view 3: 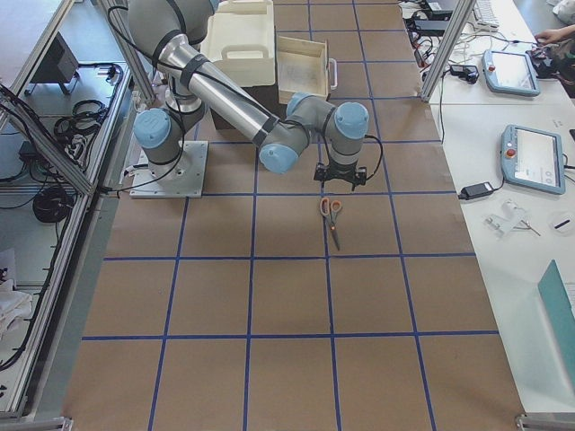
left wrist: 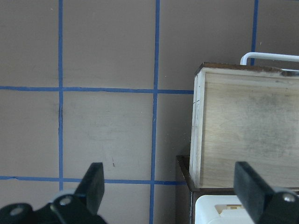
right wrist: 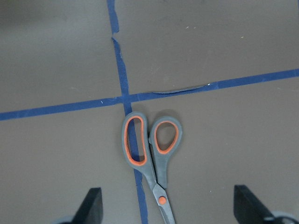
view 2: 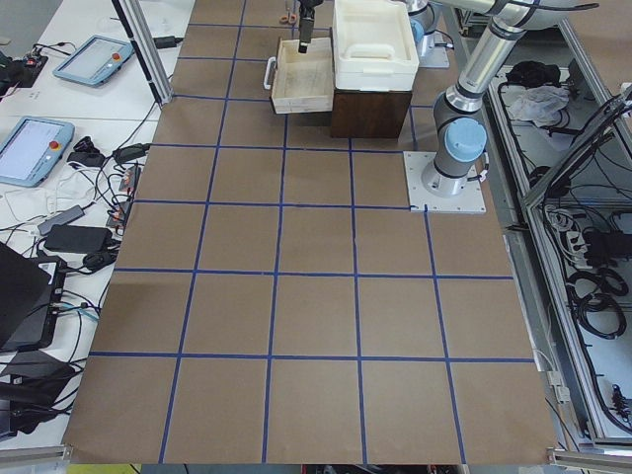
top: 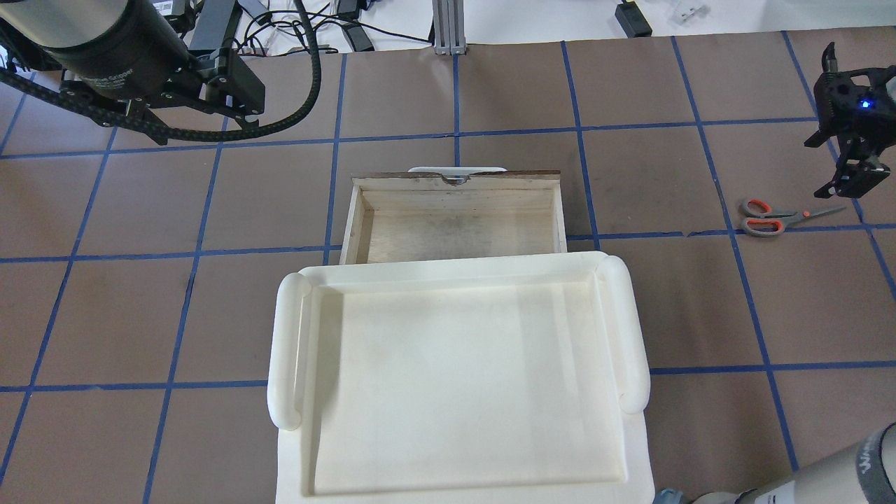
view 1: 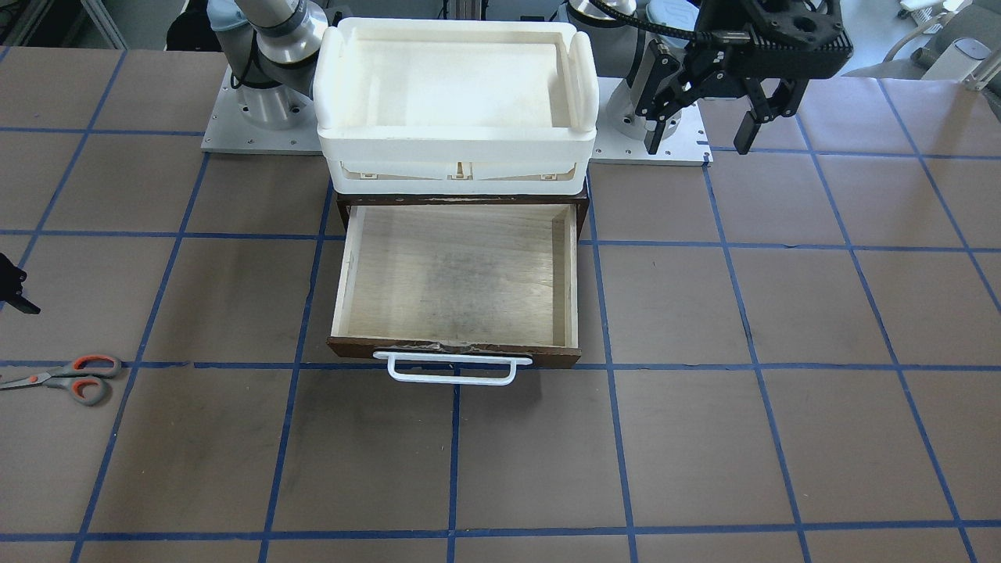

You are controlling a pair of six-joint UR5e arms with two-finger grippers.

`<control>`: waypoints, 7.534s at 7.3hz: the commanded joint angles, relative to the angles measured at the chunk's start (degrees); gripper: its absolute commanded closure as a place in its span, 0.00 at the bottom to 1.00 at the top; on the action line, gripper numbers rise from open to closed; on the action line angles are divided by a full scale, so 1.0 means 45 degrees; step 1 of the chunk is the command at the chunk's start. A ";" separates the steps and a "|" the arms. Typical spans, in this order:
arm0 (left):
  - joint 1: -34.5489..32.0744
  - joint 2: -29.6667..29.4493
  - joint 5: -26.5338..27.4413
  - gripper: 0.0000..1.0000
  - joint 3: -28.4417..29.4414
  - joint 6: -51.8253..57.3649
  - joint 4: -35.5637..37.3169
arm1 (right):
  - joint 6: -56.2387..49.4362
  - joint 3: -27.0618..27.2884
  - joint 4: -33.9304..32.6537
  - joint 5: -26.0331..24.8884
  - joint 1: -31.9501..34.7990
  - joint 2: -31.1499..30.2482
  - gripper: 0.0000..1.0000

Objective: Put scissors in drawer and close it
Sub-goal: 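Move the right gripper outward and down over the orange-grey scissors, then lower the right gripper and close it on the scissors handles, then carry the scissors with the right gripper over the open drawer and lower them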

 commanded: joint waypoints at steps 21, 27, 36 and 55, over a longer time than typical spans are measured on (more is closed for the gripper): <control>0.0000 -0.0003 0.0000 0.00 0.0000 0.0000 0.0000 | -0.2775 0.0019 -0.1564 -0.2087 -0.0086 0.2795 0.49; 0.0000 -0.0003 0.0019 0.00 0.0000 0.0000 0.0000 | -0.3342 -0.0078 -0.1583 -0.2206 -0.0066 0.2658 1.00; 0.0000 0.0016 0.0000 0.00 -0.0020 0.0000 0.0000 | 0.0924 -0.0118 0.2103 -0.1643 0.3950 -0.2318 1.00; 0.0000 0.0016 0.0019 0.00 -0.0020 0.0000 0.0000 | 1.0584 -0.1407 0.1620 -0.0644 1.2238 0.0061 0.57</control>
